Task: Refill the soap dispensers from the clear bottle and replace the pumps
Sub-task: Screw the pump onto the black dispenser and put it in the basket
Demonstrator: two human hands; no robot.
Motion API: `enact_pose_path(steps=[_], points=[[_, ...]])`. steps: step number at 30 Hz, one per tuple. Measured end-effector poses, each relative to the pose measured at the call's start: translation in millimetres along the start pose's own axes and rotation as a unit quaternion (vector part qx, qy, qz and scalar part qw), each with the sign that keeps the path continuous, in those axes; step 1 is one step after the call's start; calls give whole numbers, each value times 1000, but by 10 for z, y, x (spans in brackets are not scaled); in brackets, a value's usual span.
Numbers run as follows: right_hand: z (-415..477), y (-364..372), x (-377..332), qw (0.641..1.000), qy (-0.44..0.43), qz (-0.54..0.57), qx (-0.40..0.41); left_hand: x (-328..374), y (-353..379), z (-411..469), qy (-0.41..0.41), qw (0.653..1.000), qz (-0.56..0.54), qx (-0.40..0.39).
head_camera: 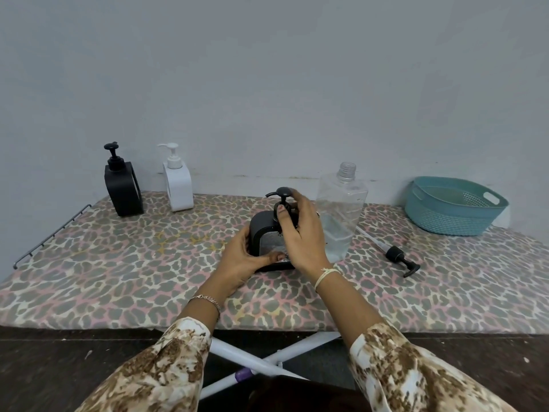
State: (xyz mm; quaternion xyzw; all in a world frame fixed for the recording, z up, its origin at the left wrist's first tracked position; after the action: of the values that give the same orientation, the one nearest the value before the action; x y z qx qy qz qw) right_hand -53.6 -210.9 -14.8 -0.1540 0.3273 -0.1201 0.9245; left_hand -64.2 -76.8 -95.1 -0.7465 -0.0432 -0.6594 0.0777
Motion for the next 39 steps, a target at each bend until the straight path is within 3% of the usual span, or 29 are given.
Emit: enact_pose_path(steps=[3, 9, 16, 22, 29, 36, 39], points=[[9, 18, -19, 999, -17, -41, -27, -10, 0, 7, -1, 1000, -4, -3], [44, -23, 100, 995, 77, 19, 65, -9, 3, 6, 0, 1000, -5, -6], [-45, 40, 67, 999, 29, -7, -23, -23, -5, 18, -2, 1000, -4, -7], [5, -40, 140, 993, 95, 42, 59, -26, -9, 17, -4, 1000, 3, -5], [-32, 55, 93, 995, 72, 56, -32, -7, 0, 3, -6, 1000, 2, -7], [31, -70, 119, 994, 93, 43, 47, -11, 1, 0, -4, 1000, -6, -9], [48, -36, 96, 994, 90, 53, 23, -9, 0, -2, -6, 1000, -7, -6]])
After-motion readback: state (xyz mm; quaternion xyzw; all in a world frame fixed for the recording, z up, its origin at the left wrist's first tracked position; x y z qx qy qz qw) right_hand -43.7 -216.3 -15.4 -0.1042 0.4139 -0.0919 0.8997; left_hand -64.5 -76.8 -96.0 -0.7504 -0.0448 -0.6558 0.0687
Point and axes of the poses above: each hand's wrist, its own z-axis towards the middle knuckle, its own y-axis out of the palm, x = y × z, the point moved 7 cm from there along z, towards the middle knuckle, and after that the axes turned 15 degrees about -y, right-handed, at the moved point
